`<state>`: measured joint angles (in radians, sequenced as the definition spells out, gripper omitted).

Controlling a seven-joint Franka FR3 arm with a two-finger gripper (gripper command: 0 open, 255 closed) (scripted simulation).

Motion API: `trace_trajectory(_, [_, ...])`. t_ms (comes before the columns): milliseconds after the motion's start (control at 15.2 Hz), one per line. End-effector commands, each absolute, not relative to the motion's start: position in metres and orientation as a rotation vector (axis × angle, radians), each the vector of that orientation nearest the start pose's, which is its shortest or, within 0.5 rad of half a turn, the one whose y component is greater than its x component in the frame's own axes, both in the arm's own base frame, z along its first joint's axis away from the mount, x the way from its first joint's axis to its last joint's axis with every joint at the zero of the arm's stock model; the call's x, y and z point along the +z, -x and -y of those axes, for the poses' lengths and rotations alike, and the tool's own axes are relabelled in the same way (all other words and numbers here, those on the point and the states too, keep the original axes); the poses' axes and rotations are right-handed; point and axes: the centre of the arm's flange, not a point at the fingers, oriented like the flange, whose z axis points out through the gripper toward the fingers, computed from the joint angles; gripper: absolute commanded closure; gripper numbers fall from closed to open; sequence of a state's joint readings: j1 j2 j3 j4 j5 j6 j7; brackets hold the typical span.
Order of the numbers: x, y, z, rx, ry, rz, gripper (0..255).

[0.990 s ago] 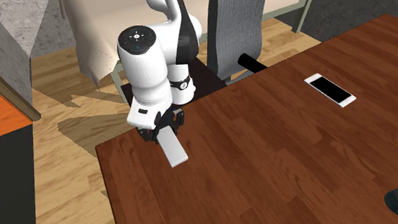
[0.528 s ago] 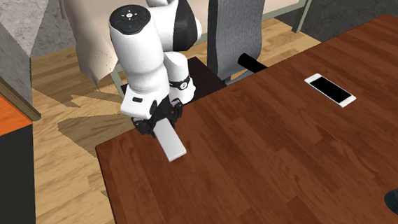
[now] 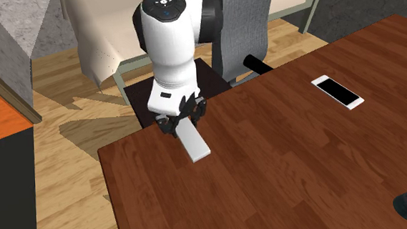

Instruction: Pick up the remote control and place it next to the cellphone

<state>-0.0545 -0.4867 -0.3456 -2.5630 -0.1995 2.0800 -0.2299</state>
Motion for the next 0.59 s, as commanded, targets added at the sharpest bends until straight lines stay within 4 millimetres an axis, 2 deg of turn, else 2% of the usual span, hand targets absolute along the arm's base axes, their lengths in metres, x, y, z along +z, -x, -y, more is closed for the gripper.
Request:
trace_trajectory(0, [0.419,-0.371,0.14,0.026,3.15,-0.053,255])
trace_trajectory(528, [0.42,-0.427,0.051,0.026,3.15,-0.053,255])
